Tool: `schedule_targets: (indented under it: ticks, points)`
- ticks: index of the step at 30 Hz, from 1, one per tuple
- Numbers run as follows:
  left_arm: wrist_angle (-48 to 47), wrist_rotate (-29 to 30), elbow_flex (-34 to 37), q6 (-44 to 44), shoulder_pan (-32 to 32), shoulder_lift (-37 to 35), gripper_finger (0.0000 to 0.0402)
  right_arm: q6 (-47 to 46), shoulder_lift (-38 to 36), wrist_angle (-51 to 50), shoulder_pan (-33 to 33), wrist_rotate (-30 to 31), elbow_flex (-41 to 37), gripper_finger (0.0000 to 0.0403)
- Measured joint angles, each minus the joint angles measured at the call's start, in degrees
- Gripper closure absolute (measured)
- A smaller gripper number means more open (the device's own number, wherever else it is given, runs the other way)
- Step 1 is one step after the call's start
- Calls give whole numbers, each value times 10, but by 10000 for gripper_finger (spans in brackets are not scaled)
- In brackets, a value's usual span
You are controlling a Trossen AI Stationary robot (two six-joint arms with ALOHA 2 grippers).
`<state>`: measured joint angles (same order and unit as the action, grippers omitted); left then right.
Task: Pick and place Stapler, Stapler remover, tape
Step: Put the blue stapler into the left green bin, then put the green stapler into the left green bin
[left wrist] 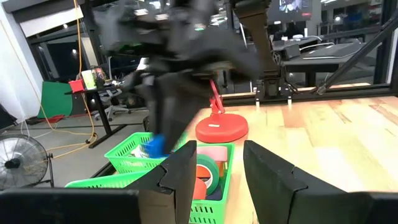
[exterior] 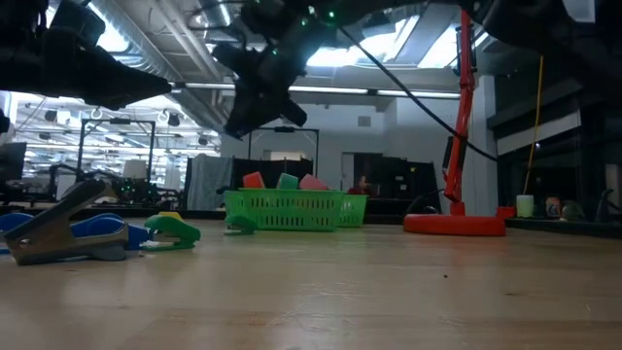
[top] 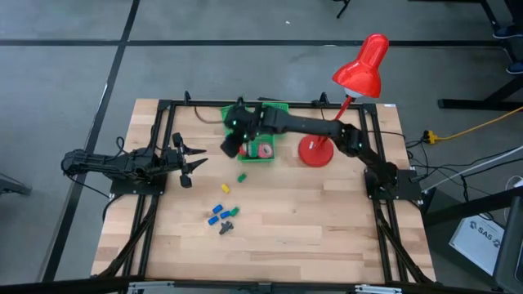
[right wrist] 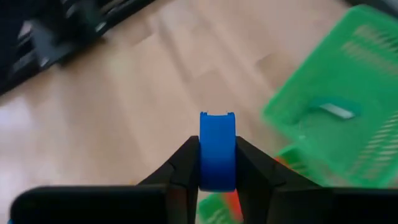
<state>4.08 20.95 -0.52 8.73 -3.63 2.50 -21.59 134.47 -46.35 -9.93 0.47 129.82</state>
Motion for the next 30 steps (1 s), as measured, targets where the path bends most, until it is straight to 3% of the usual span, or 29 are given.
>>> schedule_targets:
  ticks: [10,18,21,30]
  points:
    - [0,0,0,0,0,0,274,-3,8,21,-68,2,1,312]
    - [1,0,0,0,0,0,274,13,35,51,-75,32,0,301]
    - [2,0,0,0,0,0,274,27,38,56,-75,60,0,284]
    - [0,0,0,0,0,0,274,20,40,54,-75,48,0,188]
